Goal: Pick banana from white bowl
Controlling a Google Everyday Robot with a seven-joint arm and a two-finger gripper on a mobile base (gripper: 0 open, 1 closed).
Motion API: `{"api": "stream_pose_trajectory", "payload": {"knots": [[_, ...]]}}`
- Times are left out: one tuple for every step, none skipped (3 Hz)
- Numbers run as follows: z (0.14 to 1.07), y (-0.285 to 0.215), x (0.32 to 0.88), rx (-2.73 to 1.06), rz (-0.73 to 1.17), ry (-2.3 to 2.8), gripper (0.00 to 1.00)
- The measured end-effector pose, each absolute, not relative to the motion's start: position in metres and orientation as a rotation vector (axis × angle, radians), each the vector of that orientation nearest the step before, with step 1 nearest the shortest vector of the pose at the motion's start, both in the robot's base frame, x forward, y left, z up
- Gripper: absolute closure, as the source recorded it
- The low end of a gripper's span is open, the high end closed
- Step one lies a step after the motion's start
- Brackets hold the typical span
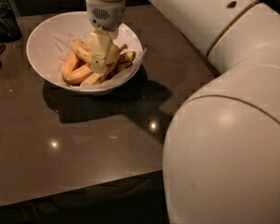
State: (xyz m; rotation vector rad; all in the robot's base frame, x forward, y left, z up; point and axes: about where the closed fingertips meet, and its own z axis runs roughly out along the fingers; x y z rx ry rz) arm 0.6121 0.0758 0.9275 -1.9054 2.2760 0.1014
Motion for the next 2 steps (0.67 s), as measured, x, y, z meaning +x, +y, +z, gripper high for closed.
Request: {"api": "stream_pose_trajectory", "payload": {"knots": [[0.9223, 0.0758, 0.6122, -1.916, 0.097, 2.282, 0.42], [0.9171, 0.0764, 0.6122, -1.931, 0.091, 2.286, 0.49]]}}
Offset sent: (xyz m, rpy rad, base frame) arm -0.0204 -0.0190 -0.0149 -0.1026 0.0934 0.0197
